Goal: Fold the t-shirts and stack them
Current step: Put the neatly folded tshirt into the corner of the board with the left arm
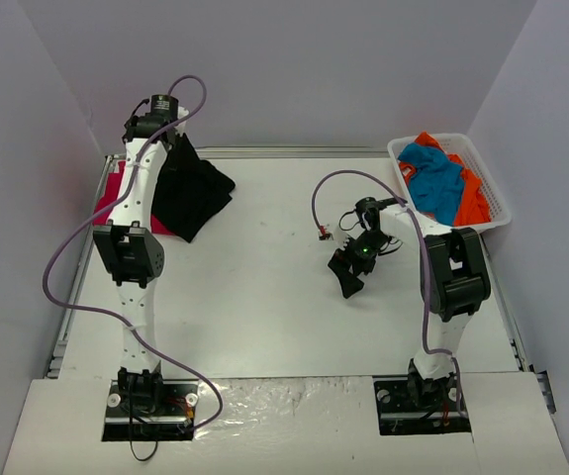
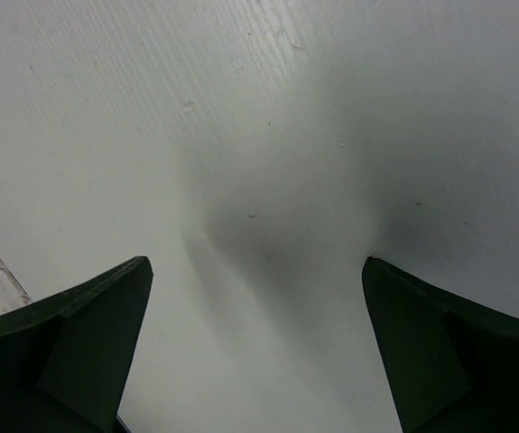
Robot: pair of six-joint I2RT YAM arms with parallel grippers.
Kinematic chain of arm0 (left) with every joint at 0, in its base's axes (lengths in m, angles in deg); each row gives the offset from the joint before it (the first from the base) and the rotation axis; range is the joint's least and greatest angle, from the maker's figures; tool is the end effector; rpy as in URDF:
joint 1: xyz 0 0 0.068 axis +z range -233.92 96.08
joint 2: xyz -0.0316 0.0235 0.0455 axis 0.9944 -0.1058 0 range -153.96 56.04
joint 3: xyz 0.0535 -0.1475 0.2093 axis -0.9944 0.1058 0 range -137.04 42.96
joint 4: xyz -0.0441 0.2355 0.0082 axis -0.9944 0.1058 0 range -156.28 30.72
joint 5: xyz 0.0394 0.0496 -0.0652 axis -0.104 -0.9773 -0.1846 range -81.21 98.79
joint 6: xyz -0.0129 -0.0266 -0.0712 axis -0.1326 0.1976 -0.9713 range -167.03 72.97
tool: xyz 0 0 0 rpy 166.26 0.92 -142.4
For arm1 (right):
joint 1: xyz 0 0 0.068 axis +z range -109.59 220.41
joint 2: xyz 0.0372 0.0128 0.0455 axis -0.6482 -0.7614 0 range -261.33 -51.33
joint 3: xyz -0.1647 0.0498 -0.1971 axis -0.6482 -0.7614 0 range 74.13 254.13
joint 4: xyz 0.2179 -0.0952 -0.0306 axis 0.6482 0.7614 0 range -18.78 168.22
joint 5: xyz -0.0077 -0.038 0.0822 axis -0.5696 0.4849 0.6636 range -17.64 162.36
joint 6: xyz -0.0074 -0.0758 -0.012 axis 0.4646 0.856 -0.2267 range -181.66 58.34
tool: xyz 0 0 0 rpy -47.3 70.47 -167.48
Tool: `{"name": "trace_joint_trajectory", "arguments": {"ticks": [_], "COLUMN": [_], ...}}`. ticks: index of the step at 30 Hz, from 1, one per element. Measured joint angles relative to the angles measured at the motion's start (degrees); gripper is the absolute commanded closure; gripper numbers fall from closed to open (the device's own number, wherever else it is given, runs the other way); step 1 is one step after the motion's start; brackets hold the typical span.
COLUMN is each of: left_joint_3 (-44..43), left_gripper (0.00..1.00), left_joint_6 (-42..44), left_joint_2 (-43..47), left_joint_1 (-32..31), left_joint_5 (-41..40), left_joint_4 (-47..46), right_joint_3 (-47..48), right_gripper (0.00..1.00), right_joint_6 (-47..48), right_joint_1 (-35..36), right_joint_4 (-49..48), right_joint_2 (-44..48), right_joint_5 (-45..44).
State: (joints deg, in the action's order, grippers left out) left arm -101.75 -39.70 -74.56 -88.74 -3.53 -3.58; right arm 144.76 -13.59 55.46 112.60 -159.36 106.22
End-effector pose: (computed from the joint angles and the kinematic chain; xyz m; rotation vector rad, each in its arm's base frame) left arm 0.4755 -0.0261 0.3138 0.1573 2.4067 0.2801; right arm 0.3147 0.1223 0.1406 -1.4831 2.2601 0.7131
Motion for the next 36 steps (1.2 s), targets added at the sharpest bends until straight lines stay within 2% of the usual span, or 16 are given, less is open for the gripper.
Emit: {"name": "trace_joint_trajectory", "arguments": {"ticks": [27, 36], "left_joint_3": [-0.3, -0.2], "left_gripper": [0.98, 0.98], "left_joint_6": [0.6, 1.5], "left_joint_2": [0.0, 0.0], "left_joint_1": [4.7, 8.5], "left_joint_5": [2.2, 2.2], "left_joint_4": [0.1, 0.0], "right_joint_3": [1.7, 2.1], "right_gripper": [0.0, 0.0], "right_joint_6": [-0.7, -1.3], "right_joint_1": [0.0, 0.3], "right_joint_4": [1.4, 1.6], "right_joint_2": [-1.6, -1.9], "right_joint_5": [-0.3, -0.7]}}
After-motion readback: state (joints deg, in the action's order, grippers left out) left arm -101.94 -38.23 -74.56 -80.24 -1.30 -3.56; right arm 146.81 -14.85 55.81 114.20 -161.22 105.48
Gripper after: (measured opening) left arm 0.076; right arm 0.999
